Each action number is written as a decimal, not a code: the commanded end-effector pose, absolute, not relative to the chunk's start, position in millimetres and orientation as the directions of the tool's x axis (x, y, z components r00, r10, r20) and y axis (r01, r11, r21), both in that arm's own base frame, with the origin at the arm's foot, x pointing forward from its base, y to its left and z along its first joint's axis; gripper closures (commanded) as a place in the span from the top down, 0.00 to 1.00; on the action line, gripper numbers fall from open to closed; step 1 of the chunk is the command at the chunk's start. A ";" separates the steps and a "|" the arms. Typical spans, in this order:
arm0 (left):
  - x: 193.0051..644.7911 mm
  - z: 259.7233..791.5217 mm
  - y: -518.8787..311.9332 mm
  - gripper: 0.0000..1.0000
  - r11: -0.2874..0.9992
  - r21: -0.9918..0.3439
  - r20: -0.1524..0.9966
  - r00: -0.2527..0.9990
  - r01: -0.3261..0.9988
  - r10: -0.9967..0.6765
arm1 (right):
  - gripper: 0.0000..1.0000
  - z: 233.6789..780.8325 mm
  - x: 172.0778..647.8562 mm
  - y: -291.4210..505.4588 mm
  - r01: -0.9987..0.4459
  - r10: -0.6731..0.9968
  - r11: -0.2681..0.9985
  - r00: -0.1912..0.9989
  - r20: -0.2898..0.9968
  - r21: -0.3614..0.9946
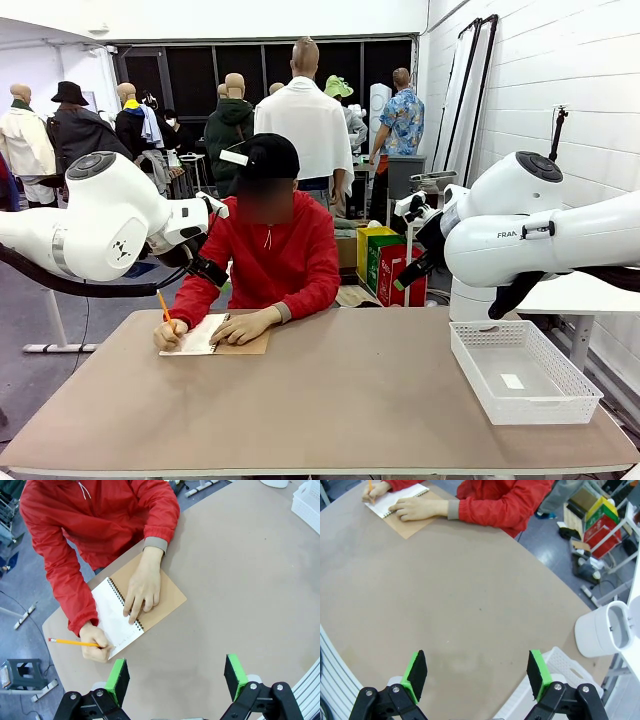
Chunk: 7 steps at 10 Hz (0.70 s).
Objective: Sort the paper based on its condition.
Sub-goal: If a person hands you a paper, place it in the Organizing basket , and if it's crumpled, put it in the Trash can.
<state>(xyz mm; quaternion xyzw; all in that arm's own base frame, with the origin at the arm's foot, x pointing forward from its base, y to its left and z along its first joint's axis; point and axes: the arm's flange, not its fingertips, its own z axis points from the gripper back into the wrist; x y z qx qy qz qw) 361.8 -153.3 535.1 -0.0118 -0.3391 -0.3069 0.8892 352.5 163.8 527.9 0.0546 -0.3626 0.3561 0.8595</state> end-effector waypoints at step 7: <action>361.7 534.7 -153.1 1.00 0.811 0.187 0.607 0.584 0.554 -0.539 | 1.00 527.2 353.0 163.1 -0.654 0.574 0.738 0.483 0.661 -0.164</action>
